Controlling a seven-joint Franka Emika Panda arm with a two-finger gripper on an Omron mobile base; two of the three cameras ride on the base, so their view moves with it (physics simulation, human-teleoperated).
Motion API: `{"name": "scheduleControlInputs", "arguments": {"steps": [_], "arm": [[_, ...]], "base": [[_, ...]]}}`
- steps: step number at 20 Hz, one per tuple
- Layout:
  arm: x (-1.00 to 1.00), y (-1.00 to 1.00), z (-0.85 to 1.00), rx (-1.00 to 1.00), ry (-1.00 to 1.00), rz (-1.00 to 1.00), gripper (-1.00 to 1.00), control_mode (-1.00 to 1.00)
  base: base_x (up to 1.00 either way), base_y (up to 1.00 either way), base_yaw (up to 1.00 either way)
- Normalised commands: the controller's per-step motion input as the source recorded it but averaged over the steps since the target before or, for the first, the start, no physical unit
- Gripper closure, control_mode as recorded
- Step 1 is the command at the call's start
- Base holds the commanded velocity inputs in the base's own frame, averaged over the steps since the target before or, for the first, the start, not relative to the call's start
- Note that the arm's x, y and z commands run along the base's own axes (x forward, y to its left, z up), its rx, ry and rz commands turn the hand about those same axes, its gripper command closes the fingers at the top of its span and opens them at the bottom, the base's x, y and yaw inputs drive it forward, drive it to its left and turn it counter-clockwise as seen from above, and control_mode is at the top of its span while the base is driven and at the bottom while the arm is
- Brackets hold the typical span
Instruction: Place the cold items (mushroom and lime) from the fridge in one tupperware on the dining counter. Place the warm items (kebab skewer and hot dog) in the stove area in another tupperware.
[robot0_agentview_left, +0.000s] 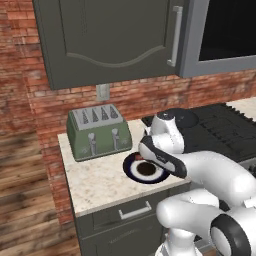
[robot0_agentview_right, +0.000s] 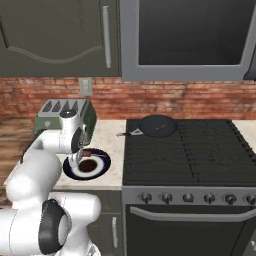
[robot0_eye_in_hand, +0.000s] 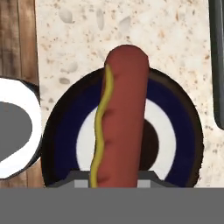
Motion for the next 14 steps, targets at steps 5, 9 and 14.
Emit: {"name": "scheduleControlInputs", "arguments": {"steps": [5, 9, 14], "arm": [[-1.0, -0.6, 0.71, 0.11, -0.16, -0.03, 1.0, -1.0], [-1.0, -0.23, 0.53, -0.03, -0.33, 0.0, 1.0, -1.0], [-0.88, -0.22, 0.13, -0.11, -0.16, 0.01, 1.0, -1.0]], "base": [[0.0, 0.0, 0.0], [0.0, 0.0, 0.0], [0.0, 0.0, 0.0]]}}
